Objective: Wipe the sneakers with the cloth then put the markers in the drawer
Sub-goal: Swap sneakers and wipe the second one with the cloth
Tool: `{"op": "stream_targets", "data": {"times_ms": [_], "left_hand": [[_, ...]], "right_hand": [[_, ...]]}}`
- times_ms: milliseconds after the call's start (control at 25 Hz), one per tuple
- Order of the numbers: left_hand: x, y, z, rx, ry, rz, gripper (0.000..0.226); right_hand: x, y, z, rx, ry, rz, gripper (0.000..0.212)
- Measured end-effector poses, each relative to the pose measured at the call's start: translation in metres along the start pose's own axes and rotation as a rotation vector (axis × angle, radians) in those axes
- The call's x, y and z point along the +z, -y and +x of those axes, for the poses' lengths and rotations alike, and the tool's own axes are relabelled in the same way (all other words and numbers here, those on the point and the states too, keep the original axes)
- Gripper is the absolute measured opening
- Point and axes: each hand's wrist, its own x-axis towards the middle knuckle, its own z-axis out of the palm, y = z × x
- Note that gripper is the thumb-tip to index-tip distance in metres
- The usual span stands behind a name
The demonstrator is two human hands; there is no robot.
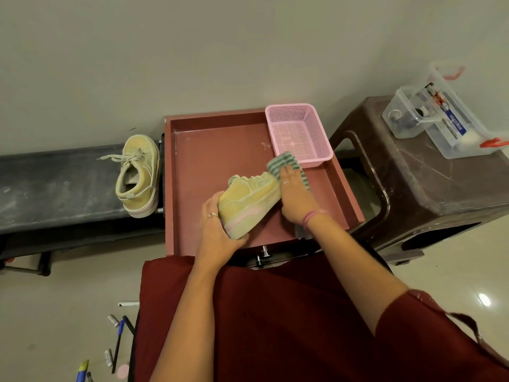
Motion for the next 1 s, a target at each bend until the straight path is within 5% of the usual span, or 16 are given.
{"op": "stream_targets", "data": {"times_ms": [200,440,760,880,1000], "left_hand": [[0.001,0.002,-0.003,0.026,-0.003,-0.001,0.095],[0.001,-0.006,-0.006,0.106,0.005,0.045,0.086],[0.002,0.001,-0.004,0.064,0.014,0.031,0.093],[0.001,0.002,-0.005,0.058,0.005,0.049,0.093],[0.0,-0.002,-0.005,0.062,0.012,0.043,0.091]], "right_hand": [[0.034,0.02,-0.037,-0.276,-0.132,-0.077,0.088],[0.006,-0.024,0.013,0.02,-0.14,-0.196,0.057],[0.04,0.041,-0.068,-0.301,-0.073,0.069,0.099],[0.041,0.014,-0.046,-0.235,-0.299,-0.138,0.071],[0.024,-0.02,-0.011,-0.064,-0.262,-0.127,0.06]]}}
